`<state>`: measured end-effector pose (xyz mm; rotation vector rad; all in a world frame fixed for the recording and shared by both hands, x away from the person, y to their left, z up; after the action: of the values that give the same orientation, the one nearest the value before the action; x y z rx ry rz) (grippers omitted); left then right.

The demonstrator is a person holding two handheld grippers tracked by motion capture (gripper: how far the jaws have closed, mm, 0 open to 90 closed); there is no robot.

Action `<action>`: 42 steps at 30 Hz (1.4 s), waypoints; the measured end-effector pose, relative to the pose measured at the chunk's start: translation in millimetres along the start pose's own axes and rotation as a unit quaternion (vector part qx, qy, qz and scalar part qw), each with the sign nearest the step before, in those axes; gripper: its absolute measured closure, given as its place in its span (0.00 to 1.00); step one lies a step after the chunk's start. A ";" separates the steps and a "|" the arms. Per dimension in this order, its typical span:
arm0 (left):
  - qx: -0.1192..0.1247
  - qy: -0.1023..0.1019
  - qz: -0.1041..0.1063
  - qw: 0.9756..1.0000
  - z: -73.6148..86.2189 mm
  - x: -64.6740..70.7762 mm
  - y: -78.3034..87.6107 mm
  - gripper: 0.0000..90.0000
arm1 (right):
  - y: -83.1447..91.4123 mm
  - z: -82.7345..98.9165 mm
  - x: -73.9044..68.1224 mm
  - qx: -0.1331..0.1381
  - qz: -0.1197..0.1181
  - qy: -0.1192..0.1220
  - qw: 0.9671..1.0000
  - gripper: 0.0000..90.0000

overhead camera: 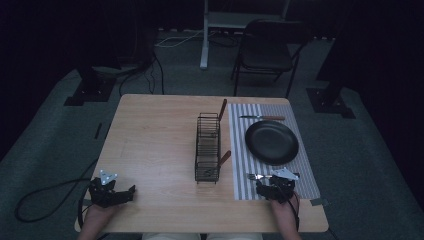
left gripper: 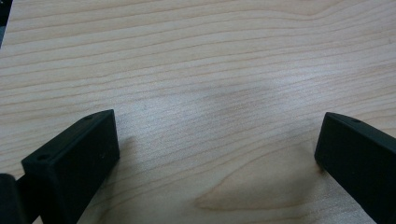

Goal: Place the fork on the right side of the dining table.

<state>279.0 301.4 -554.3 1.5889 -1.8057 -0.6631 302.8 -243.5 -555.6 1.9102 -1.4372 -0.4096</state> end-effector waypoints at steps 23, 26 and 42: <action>0.000 0.001 -0.002 1.000 0.4 0.6 0.4 0.00 | 34.1 39.9 45.2 0.031 -0.018 -0.032 0.999 0.15; -0.001 0.006 -0.007 1.000 1.1 2.1 1.0 0.00 | 33.9 43.3 49.0 0.033 -0.019 -0.045 0.998 0.15; 0.001 0.006 -0.006 1.000 3.6 5.6 2.2 0.00 | 33.9 43.7 52.2 0.037 -0.009 -0.062 0.997 0.15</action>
<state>274.5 296.1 -554.4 1.6039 -1.7898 -0.6553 269.0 -311.7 -554.8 1.9875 -1.5354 -0.4977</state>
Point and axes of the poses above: each handheld gripper's, and its own axes: y roughly backward along the jaws, z roughly out of its underside, x roughly to its right, the point moved 1 cm from there along -y, roughly forward along the jaws, and after that the axes turned 12 degrees about y, right-handed, at the moved point
